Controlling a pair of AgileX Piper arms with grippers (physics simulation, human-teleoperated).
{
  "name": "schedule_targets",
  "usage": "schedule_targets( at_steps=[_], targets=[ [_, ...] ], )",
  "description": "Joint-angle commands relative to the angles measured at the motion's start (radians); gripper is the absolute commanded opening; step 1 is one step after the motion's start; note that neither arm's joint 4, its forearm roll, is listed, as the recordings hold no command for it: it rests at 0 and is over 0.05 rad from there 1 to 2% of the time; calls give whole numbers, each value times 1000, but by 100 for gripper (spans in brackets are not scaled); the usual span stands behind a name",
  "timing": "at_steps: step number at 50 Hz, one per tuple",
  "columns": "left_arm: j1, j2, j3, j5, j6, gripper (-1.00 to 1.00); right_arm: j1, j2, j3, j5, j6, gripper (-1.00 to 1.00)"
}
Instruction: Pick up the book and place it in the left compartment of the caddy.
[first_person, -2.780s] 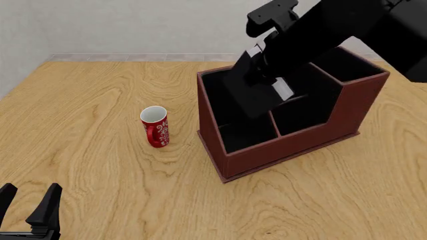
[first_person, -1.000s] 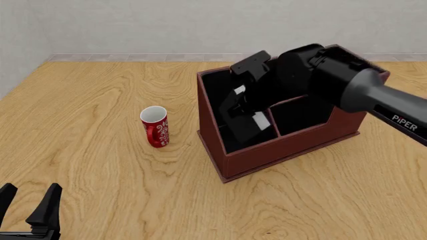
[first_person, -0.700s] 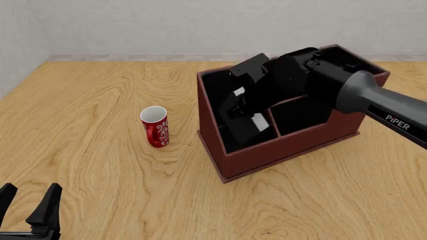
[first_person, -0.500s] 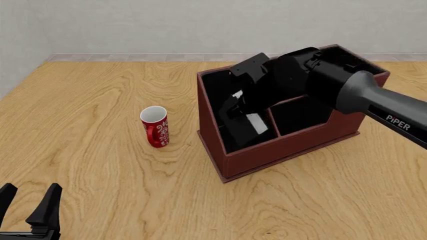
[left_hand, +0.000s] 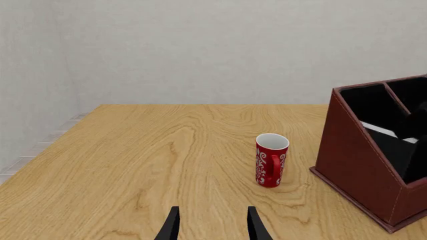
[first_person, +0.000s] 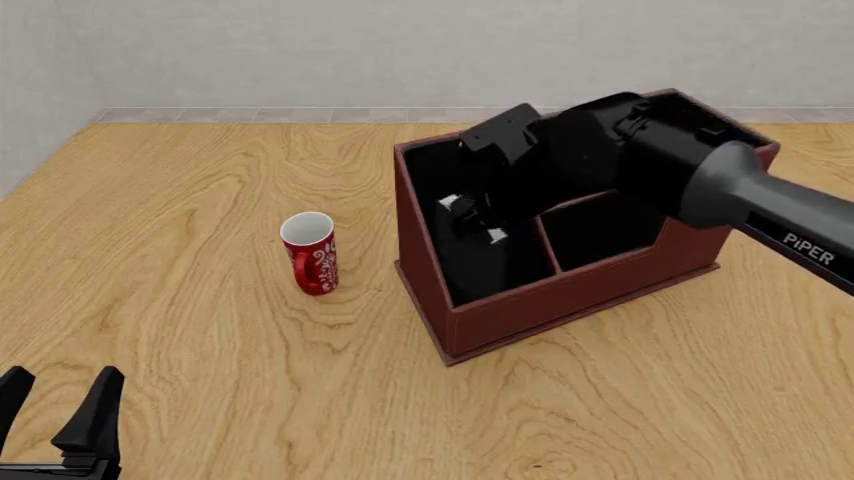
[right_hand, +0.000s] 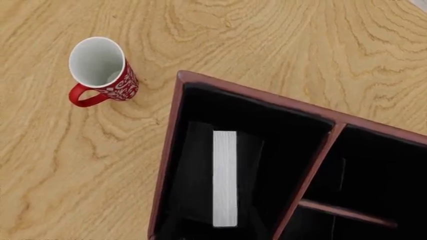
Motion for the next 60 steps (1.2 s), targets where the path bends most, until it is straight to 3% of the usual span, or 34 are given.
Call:
schedule_targets(
  at_steps=[1,32,55,56,57,59,60],
  targets=[
    [0,0,0,0,0,100,4,-13,2,10,-3,100],
    [0,0,0,0,0,100,-29,-107,-123,149,-49,100],
    [0,0,0,0,0,100,-17,-293,-58,171,-37,100],
    [0,0,0,0,0,100,-28,-312,-40,157,-59,100],
    [0,0,0,0,0,100,-8,-350,-13,147,-28,100],
    [0,0,0,0,0,100,-22,-376,16,126,-52,100],
    [0,0,0,0,0,100,1,-398,30,121,-10,100]
  ],
)
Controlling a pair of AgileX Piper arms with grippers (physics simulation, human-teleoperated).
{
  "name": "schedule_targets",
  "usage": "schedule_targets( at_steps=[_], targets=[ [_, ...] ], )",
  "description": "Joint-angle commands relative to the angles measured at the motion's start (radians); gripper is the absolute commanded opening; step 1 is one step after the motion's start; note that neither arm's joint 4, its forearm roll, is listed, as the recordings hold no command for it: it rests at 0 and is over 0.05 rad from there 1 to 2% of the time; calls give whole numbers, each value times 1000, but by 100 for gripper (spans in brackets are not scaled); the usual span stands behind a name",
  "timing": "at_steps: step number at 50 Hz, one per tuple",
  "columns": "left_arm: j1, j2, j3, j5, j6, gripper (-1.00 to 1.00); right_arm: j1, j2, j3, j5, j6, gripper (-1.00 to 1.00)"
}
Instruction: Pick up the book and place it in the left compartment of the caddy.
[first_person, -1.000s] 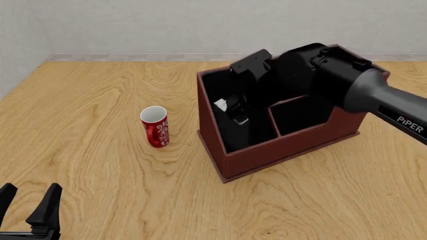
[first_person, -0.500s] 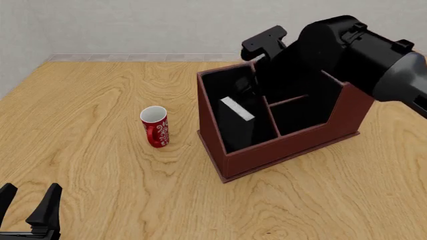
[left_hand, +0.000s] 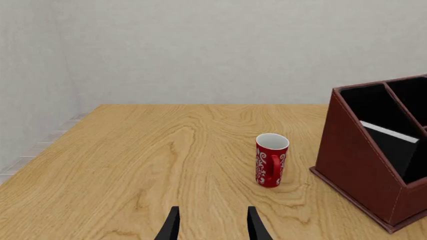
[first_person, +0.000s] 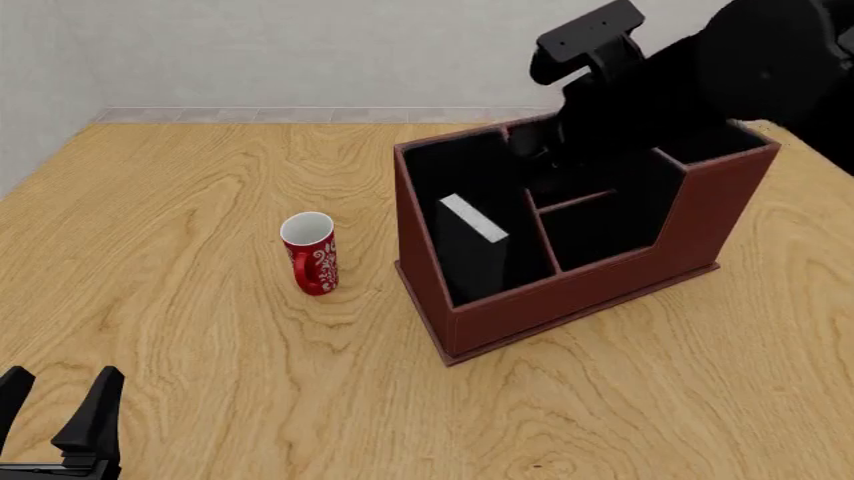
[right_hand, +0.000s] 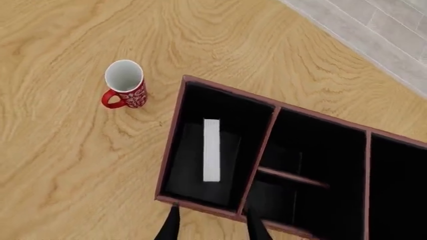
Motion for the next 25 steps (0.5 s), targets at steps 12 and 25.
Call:
schedule_targets(
  at_steps=[12,25],
  targets=[
    [0,0,0,0,0,100,48,-293,222,-79,29,100],
    [0,0,0,0,0,100,101,-519,349,-101,84,100]
  ],
)
